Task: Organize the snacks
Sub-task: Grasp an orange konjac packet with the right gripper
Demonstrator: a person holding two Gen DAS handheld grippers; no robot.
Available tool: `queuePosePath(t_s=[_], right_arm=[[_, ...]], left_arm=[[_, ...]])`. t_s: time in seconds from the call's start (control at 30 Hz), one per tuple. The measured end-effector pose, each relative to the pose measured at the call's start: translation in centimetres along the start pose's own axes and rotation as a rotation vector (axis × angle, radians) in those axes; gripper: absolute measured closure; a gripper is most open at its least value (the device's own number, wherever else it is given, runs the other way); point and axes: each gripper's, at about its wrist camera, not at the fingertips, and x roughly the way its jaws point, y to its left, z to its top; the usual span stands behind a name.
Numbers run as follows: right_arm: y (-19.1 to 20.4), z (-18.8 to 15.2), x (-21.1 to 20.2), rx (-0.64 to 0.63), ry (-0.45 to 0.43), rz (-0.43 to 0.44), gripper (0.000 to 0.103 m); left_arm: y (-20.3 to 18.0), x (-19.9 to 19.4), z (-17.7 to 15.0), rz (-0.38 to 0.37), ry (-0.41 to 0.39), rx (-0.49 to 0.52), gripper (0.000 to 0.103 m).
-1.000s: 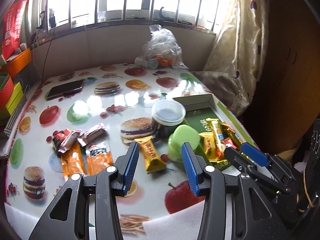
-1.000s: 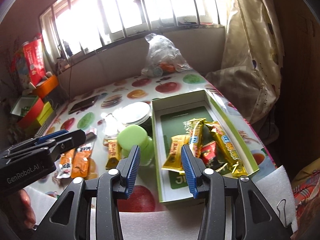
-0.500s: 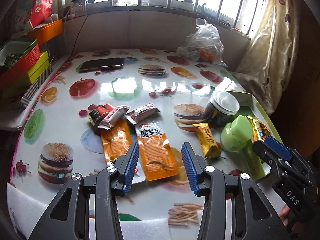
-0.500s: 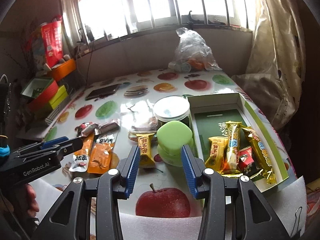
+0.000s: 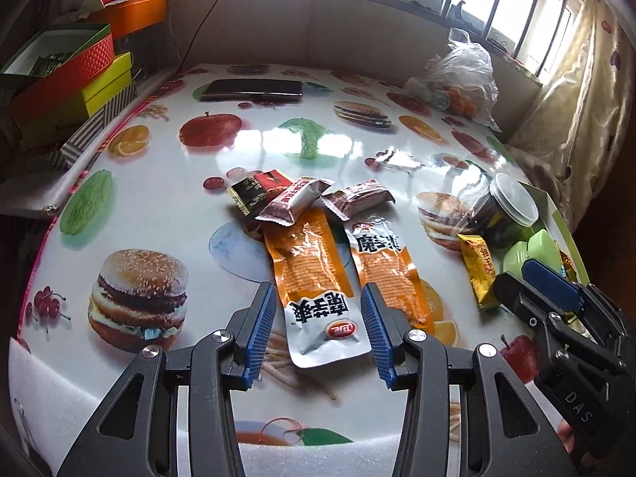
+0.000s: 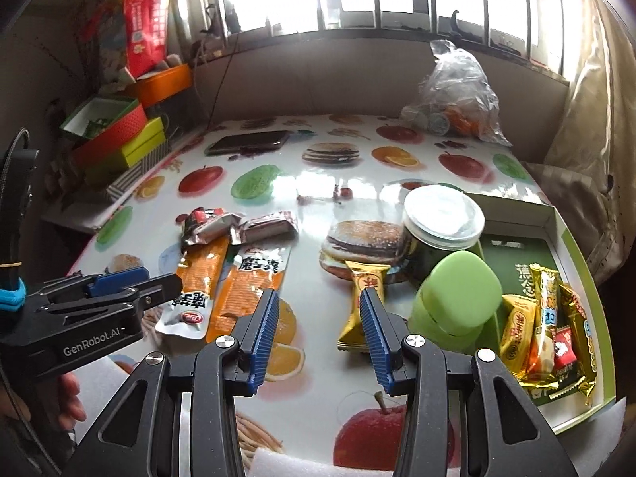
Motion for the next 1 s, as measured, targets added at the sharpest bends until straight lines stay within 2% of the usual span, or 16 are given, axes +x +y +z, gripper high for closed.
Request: queuePosePath(t_s=[0.23,0.37,0.6,0.77,1.0], right_arm=[[2.2,0.7,3.9,-0.022,0.085,0.038,0.061],[3.0,1.0,6.2,-0.021,0.122,0.053,0.052],[3.5,1.2,8.8,0.004,0.176,0.049,0.050],[4.3,1.3,9.2,-0.014,0.174,0.066,0.045],[5.0,1.1,9.5,-0.086,0.168,0.000,0.043]], left_arm=[[2.2,0.4,-0.1,0.009,0.006,-0.052,0.057],[3.5,0.5,-0.1,0.019,0.010,-0.075,0.057],[4.8,0.8,-0.1,0.023,0.016,-0.101,0.057],[5.2,1.2,-0.1,0.021,0.022,-0.108,0.057],[5.2,1.3,0.1,0.012,0.026,-0.112,0.057]])
